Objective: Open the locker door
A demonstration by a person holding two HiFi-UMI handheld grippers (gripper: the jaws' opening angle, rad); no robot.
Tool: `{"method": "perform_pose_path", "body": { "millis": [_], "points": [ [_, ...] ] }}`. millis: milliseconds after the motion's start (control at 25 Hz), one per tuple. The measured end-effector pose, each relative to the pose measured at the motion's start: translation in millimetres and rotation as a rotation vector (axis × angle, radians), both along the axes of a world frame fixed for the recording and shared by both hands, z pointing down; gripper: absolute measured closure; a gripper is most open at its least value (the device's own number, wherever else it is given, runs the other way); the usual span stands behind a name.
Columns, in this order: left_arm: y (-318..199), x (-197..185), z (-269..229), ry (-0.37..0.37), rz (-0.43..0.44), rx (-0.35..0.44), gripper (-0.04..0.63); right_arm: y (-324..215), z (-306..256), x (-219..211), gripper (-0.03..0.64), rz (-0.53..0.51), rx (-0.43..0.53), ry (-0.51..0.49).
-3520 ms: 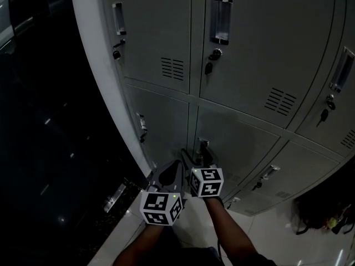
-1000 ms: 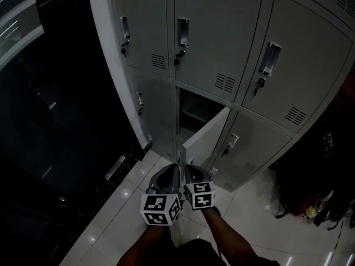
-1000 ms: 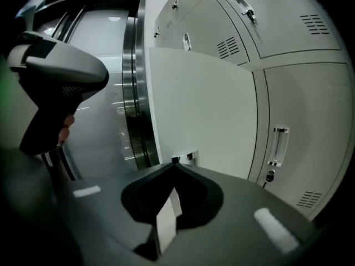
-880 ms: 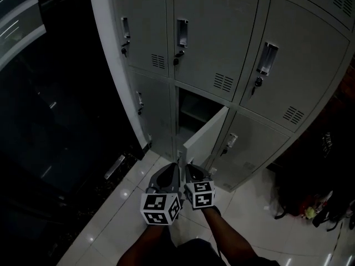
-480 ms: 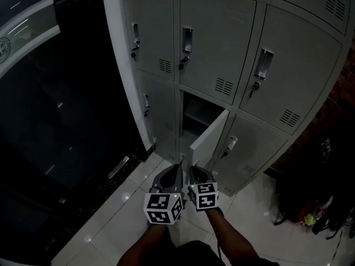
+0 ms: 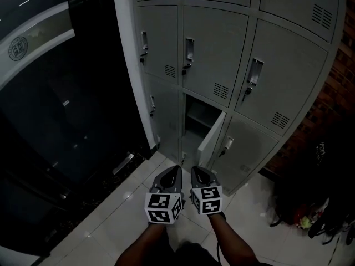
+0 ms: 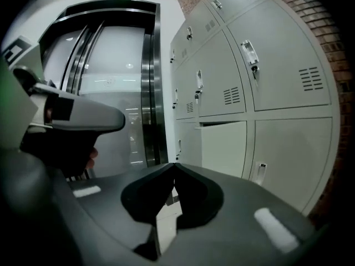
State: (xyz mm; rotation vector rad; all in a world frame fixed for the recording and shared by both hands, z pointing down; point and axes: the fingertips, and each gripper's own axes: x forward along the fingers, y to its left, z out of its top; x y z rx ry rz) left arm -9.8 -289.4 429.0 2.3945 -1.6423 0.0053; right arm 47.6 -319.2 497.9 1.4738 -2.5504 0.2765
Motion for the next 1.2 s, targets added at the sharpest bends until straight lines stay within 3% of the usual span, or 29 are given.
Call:
{"method": "perform_pose_path", "body": {
  "millis": [560, 1200],
  "points": [
    [79.7, -23.8, -36.3, -0.032, 0.003, 0.006, 0.589, 98.1, -77.7, -8.3, 0.617, 0.021, 0.076, -0.043],
    [241.7, -54.8, -62.8, -0.023, 0.037, 0.064, 0.589, 274.2, -121.0, -45.9, 0.617, 0.041, 0.163, -0.042]
  ]
}}
